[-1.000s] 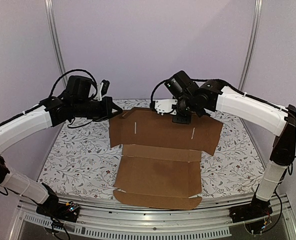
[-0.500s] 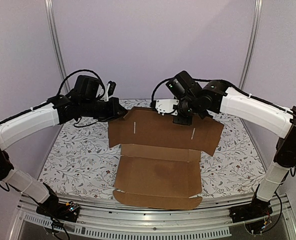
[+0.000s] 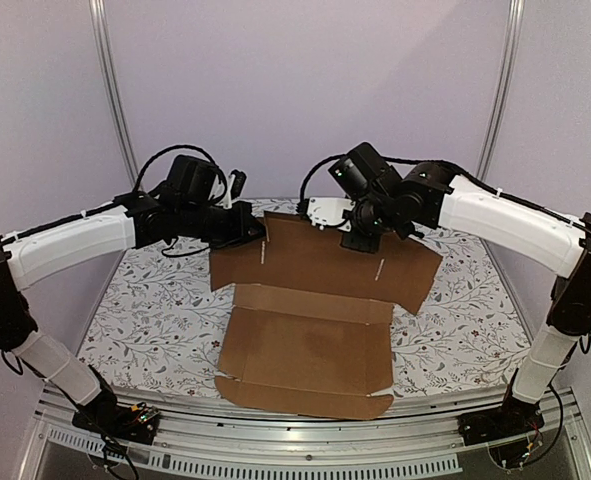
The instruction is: Fold the paper box
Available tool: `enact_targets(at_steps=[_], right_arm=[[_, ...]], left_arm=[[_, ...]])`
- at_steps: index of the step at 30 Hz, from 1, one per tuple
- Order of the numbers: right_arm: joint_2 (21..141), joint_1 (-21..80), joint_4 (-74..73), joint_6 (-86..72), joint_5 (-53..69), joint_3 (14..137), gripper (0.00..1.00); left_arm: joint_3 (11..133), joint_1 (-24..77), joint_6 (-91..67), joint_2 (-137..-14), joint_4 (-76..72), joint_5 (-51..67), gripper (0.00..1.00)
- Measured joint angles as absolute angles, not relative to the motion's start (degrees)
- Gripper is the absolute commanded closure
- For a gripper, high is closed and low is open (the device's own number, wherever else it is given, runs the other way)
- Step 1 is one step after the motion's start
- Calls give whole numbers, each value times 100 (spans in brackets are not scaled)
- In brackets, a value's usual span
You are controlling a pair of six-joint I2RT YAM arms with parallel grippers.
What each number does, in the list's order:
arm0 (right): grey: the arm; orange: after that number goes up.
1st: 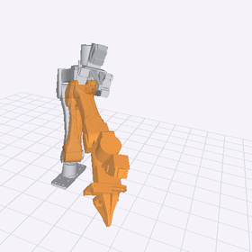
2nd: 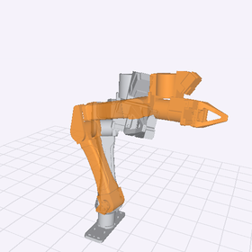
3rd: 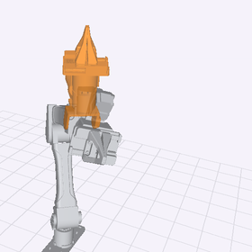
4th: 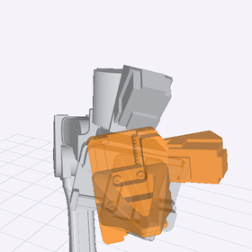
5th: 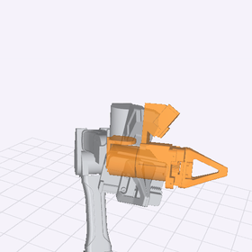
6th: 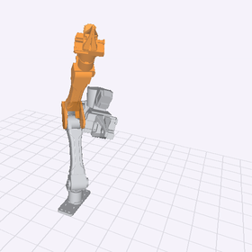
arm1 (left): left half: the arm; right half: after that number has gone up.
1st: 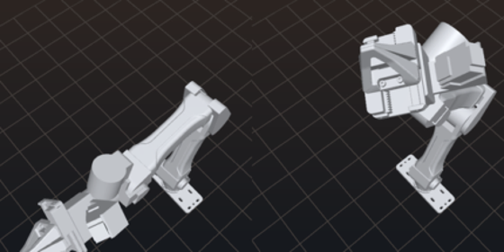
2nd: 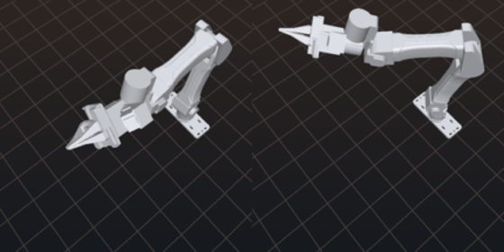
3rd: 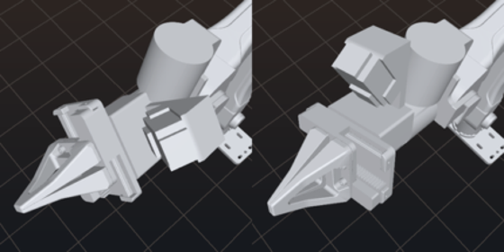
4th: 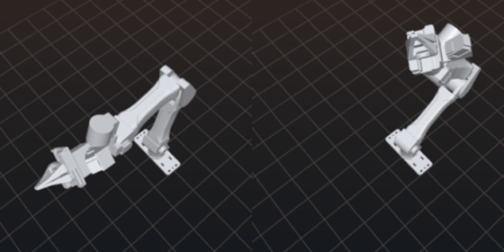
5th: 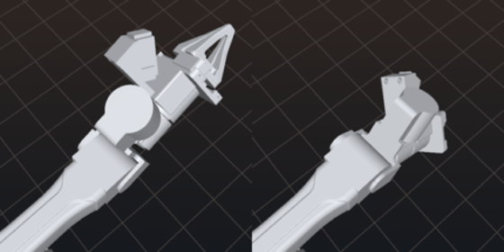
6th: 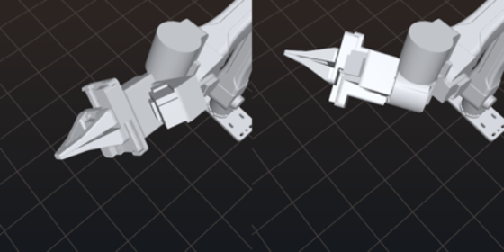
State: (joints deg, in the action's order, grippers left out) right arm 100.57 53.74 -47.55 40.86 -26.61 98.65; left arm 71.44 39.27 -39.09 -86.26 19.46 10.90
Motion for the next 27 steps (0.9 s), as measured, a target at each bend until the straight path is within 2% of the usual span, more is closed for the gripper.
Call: enact_targets(at_steps=[18,27], right_arm=[[9926,5395,-4709,3632,-2495,9699,100],[9920,5186,-4624,3579,-2449,9677,100]], left_arm=[[7319,3977,-4062,-8805,1619,989,100],[6827,3981,-3732,-7944,2099,482,100]])
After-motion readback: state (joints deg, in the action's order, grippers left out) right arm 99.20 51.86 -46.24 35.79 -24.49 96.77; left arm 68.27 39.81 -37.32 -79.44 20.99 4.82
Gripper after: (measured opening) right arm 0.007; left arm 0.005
